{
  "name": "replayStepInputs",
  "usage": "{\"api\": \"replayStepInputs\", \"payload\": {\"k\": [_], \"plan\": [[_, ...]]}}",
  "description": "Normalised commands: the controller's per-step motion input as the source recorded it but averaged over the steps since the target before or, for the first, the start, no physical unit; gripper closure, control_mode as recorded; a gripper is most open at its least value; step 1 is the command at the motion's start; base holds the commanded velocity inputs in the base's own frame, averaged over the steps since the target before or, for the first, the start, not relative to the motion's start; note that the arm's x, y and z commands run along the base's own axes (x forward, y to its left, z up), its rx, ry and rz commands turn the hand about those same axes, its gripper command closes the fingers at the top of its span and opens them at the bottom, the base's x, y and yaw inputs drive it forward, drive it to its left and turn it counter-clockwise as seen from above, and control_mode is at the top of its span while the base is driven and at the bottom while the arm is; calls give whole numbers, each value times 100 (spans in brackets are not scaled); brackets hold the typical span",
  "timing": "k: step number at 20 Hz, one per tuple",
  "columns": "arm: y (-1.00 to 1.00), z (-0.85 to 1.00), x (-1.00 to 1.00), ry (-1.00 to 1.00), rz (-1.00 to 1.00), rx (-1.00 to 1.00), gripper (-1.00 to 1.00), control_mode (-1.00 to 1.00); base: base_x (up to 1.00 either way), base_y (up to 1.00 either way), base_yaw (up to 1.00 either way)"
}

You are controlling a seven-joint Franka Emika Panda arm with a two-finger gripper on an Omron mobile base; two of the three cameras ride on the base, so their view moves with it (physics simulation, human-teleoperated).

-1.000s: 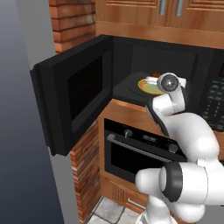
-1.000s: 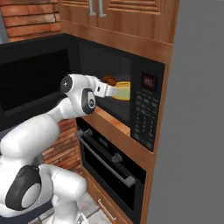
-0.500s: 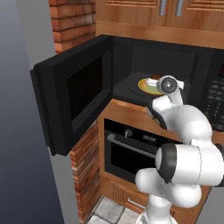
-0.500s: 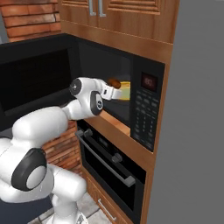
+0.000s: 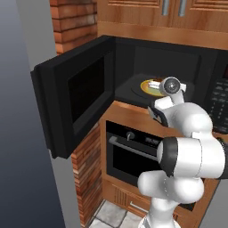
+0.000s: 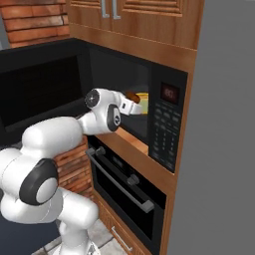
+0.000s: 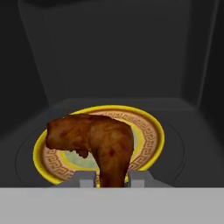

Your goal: Transport the chicken drumstick from the fridge to the microwave and turn on the microwave.

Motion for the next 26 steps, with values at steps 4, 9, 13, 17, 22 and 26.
{"api": "replayStepInputs", "payload": {"k": [4, 9, 13, 17, 22, 26], "plan": [[0, -10, 27, 0, 0, 0, 100, -100, 0, 0, 0], [0, -25, 43, 0, 0, 0, -100, -100, 0, 0, 0], [-3, -30, 39, -1, 0, 0, -100, -100, 0, 0, 0], [-11, -30, 31, -8, 0, 0, -100, -100, 0, 0, 0], [-6, -19, 18, -12, 0, 0, -100, -100, 0, 0, 0], [0, 58, -32, -27, 6, 0, -100, -100, 0, 0, 0]]}}
